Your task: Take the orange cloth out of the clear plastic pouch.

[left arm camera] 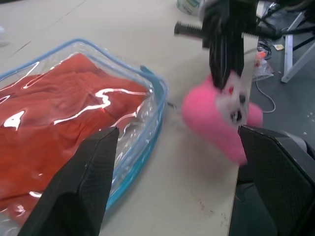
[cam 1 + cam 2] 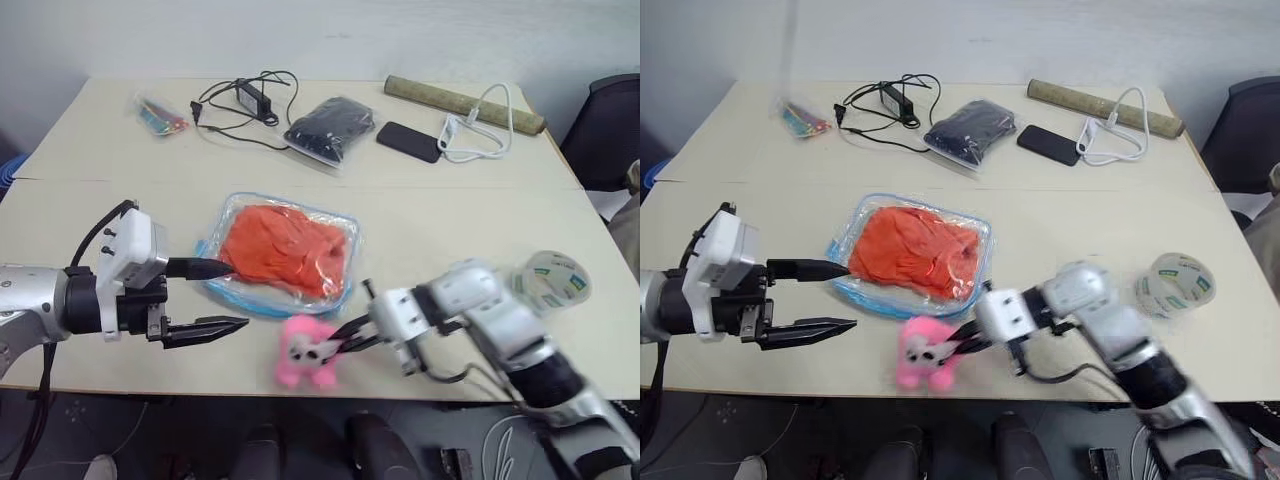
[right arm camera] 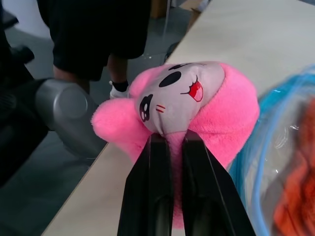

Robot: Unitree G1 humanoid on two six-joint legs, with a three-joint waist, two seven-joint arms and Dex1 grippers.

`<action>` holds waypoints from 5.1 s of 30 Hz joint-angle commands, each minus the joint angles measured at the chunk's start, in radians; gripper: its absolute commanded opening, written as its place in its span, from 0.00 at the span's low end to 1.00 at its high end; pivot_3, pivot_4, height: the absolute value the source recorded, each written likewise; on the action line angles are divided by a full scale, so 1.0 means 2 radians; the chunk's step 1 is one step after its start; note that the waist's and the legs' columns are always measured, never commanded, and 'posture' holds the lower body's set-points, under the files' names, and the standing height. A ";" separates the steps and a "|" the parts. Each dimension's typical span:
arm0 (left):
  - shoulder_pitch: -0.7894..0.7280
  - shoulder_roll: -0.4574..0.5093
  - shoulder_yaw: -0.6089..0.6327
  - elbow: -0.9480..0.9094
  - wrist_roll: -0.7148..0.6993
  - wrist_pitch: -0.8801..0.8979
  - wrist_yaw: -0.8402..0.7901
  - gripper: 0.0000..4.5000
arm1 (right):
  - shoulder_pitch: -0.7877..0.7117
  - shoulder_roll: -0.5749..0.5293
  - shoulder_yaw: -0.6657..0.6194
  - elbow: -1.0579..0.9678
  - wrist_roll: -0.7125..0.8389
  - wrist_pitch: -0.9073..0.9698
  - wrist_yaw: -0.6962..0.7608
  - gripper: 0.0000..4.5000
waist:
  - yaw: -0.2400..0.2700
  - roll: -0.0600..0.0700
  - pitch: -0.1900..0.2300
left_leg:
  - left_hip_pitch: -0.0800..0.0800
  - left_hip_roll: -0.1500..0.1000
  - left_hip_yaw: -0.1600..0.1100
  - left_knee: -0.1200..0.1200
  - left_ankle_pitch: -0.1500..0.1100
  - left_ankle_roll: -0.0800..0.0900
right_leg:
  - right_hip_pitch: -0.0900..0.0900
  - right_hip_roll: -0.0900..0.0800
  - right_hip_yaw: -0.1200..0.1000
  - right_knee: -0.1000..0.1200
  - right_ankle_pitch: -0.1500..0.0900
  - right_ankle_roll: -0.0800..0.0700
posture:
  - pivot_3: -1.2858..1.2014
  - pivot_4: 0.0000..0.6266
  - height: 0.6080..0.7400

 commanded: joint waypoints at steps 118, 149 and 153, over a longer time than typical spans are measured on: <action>-0.082 -0.010 -0.272 0.083 0.407 -0.290 -0.009 1.00 | 0.168 -0.245 -0.283 -0.192 0.343 0.317 -0.126 1.00 | 0.010 0.001 0.001 | -0.001 0.000 -0.006 -0.003 0.001 0.000 | 0.002 0.000 -0.006 -0.003 0.000 -0.003 | 0.52 0.24 1.00; -0.080 -0.214 -0.231 0.068 0.385 -0.169 0.079 0.00 | 0.171 -0.198 -0.284 -0.195 0.276 0.290 -0.157 0.79 | 0.024 0.001 0.001 | -0.002 0.000 -0.006 -0.001 0.000 0.001 | 0.002 -0.001 -0.007 -0.003 0.000 -0.003 | 0.52 0.24 1.00; -0.079 -0.237 -0.214 0.035 0.362 -0.126 0.104 0.00 | 0.166 -0.178 -0.247 -0.203 0.227 0.255 -0.170 0.47 | 0.022 0.000 0.001 | -0.002 0.000 -0.006 -0.001 0.000 0.001 | 0.002 0.000 -0.007 -0.002 0.000 -0.003 | 0.52 0.24 1.00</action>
